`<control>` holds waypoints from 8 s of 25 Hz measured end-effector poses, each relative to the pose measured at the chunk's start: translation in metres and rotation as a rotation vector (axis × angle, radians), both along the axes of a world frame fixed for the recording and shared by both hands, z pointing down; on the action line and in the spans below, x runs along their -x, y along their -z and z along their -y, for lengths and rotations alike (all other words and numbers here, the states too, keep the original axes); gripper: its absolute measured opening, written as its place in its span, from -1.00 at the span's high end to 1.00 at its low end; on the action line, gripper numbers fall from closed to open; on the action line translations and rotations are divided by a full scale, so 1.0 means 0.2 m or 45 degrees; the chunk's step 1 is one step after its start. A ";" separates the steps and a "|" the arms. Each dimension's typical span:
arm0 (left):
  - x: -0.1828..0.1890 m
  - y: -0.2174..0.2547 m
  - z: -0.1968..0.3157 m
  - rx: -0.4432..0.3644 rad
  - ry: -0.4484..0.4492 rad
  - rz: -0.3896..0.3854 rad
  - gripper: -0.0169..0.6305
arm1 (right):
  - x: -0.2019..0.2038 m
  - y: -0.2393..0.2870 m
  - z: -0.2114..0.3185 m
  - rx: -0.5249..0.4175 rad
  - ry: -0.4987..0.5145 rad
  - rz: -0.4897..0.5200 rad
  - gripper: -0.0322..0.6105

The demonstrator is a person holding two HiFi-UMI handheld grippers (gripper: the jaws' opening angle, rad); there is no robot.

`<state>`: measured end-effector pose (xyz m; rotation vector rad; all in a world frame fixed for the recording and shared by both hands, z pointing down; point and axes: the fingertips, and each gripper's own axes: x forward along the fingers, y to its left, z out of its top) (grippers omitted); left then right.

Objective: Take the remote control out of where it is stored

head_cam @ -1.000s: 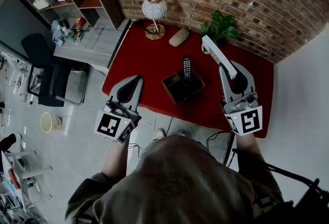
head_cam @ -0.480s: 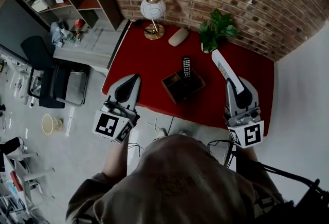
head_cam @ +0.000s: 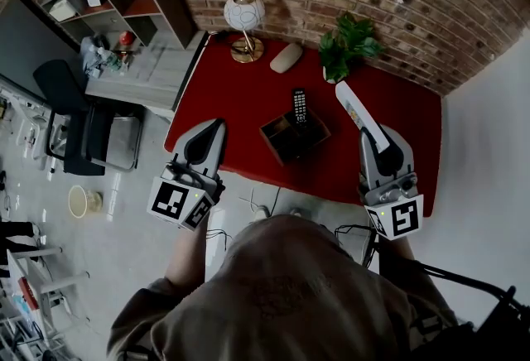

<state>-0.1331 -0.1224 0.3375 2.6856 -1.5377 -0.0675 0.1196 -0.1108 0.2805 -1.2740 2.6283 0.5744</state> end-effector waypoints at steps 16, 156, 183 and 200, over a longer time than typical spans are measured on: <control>-0.08 -0.02 -0.01 -0.014 -0.030 0.027 0.91 | -0.04 -0.24 0.28 0.236 -0.111 -0.121 0.64; -0.15 -0.05 -0.01 -0.007 -0.079 0.056 0.91 | -0.07 -0.15 0.00 0.103 -0.143 0.089 0.86; -0.21 0.01 -0.05 -0.066 -0.103 0.035 0.91 | -0.05 -0.20 -0.01 0.165 -0.096 0.095 0.86; -0.19 -0.02 -0.06 -0.030 -0.106 0.016 0.91 | 0.02 -0.23 0.10 0.209 -0.070 0.003 0.86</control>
